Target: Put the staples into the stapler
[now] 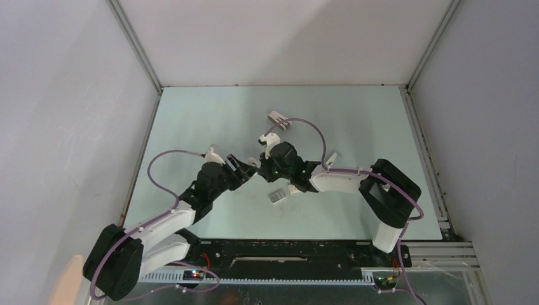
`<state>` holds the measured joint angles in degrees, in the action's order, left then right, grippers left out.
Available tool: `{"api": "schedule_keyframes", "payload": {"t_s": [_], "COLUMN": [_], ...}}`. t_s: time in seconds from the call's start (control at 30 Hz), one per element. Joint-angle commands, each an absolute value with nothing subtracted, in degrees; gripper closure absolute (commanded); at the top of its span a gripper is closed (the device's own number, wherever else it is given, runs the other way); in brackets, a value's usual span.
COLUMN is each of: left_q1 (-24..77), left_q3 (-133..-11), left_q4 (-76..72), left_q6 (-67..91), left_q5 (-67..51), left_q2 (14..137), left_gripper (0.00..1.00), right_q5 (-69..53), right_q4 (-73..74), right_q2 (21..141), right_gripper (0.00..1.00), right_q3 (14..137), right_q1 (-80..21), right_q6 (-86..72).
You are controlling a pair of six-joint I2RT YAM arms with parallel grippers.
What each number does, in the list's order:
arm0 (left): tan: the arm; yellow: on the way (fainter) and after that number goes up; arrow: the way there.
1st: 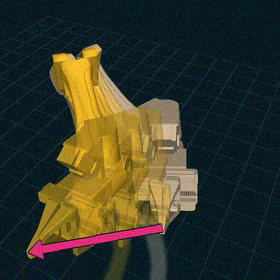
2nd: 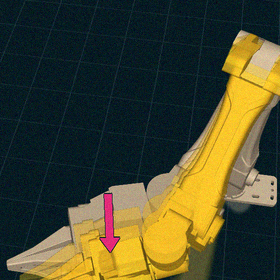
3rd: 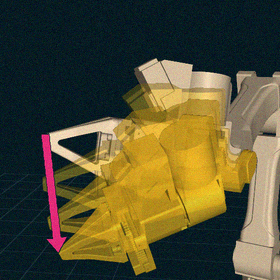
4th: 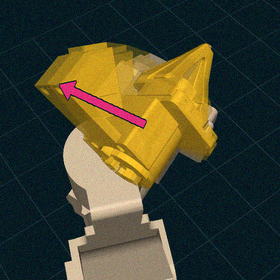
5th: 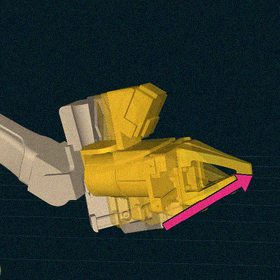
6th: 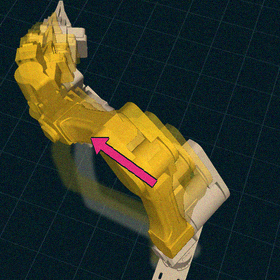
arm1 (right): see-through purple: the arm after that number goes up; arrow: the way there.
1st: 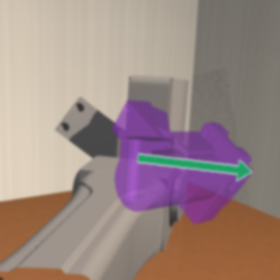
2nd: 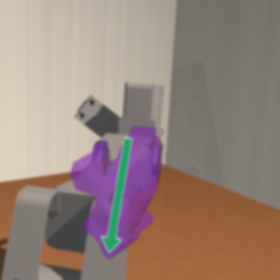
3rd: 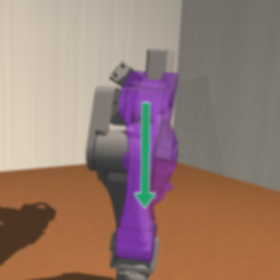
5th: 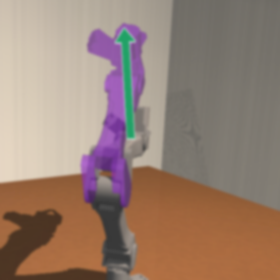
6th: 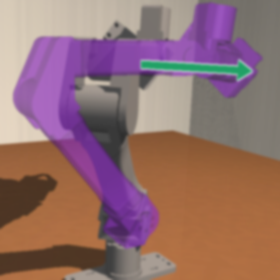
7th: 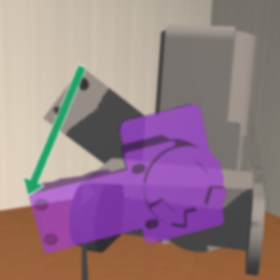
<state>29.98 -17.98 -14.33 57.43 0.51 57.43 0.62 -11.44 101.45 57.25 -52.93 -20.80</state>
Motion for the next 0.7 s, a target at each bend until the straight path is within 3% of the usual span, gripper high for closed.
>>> {"api": "schedule_keyframes", "payload": {"t_s": [0.0,0.2,0.37,0.5,0.67], "left_q1": [29.88,29.97,29.97,29.97,28.56], "left_q3": [-17.14,-16.78,-16.22,-16.65,-17.79], "left_q4": [-21.64,-23.49,-23.30,-20.97,-17.94], "left_q6": [60.82,63.01,64.12,64.19,63.54], "left_q5": [-2.10,-2.28,-1.69,-0.46,-0.68], "left_q2": [59.18,61.16,60.18,58.07,55.49], "left_gripper": [0.32,0.44,0.62,0.83,0.94], "right_q5": [0.62,1.61,2.12,2.93,3.48], "right_q4": [-16.57,-17.65,-16.53,-16.08,-14.92], "right_q2": [99.24,98.40,97.97,96.74,94.84], "right_gripper": [1.00,1.00,1.00,1.00,1.00], "right_q3": [56.79,55.83,55.81,54.22,52.04], "right_q1": [-54.05,-54.27,-54.15,-54.09,-53.16], "right_q6": [-21.93,-22.40,-21.80,-21.06,-20.14]}}
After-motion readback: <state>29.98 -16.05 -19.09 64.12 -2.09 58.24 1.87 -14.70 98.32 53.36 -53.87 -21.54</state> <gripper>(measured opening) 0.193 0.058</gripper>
